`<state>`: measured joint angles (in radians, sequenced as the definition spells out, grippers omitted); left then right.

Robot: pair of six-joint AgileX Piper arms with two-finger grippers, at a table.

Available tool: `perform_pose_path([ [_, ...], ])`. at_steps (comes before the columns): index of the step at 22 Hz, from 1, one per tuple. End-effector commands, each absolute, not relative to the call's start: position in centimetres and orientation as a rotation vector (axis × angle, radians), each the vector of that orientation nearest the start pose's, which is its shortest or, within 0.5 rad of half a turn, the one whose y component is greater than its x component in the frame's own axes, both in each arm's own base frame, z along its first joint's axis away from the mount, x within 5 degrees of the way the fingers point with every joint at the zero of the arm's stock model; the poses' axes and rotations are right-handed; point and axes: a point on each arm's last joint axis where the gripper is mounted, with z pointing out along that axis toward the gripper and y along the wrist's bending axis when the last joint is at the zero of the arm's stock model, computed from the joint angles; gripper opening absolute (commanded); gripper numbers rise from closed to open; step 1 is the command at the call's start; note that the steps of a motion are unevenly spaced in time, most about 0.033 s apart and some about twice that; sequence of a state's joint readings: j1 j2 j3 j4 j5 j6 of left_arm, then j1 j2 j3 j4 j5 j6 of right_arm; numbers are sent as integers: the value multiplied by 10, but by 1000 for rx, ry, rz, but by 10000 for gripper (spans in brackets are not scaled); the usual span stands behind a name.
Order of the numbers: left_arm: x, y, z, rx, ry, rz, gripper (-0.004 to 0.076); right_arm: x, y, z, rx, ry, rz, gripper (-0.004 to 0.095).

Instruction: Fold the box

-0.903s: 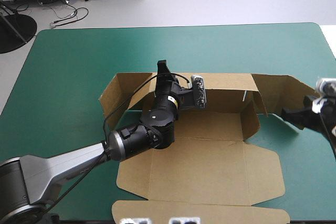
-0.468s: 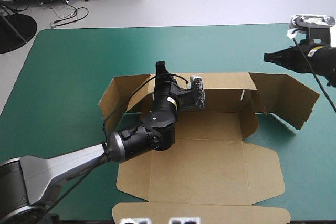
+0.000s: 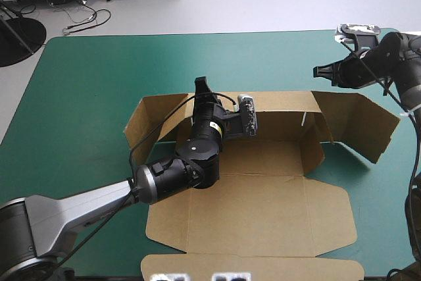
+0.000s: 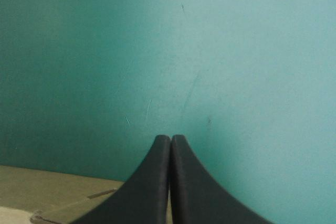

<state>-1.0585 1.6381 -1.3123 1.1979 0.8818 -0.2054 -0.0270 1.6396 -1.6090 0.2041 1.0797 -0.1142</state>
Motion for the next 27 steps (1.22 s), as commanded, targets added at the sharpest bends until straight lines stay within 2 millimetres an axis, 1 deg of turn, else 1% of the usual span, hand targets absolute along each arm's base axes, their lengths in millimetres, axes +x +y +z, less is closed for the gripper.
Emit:
perform_pose_path([
  [1, 227, -271, 355, 1305, 1505, 744, -10, 341, -8, 385, -54, 2538, 241, -20],
  [4, 227, -271, 355, 1304, 1508, 748, -10, 329, -20, 383, -106, 2628, 228, -20],
  [5, 227, -271, 355, 1304, 1510, 747, -10, 327, -25, 384, -95, 2626, 238, -20],
  [8, 227, -270, 354, 1315, 1506, 757, -10, 322, -19, 394, -128, 2567, 347, -20],
  [12, 227, -270, 354, 1315, 1506, 757, -10, 318, -11, 399, -147, 2535, 426, -20],
  [13, 227, -270, 354, 1315, 1506, 757, -10, 316, -10, 394, -165, 2544, 440, -20],
  [15, 227, -270, 354, 1315, 1505, 755, -10, 312, -10, 374, -188, 2600, 450, -20],
  [17, 227, -270, 354, 1314, 1507, 757, -10, 313, -10, 363, -171, 2579, 436, -20],
  [18, 227, -270, 355, 1315, 1506, 765, -10, 312, -9, 367, -155, 2531, 446, -20],
  [20, 227, -269, 355, 1313, 1507, 775, -10, 304, -1, 394, -166, 2382, 517, -20],
  [23, 227, -269, 355, 1315, 1506, 776, -10, 298, 1, 420, -177, 2282, 502, -20],
  [25, 227, -269, 355, 1315, 1506, 776, -10, 297, -1, 432, -170, 2239, 466, -20],
  [27, 227, -269, 355, 1315, 1504, 778, -10, 301, -4, 437, -134, 2218, 423, -20],
])
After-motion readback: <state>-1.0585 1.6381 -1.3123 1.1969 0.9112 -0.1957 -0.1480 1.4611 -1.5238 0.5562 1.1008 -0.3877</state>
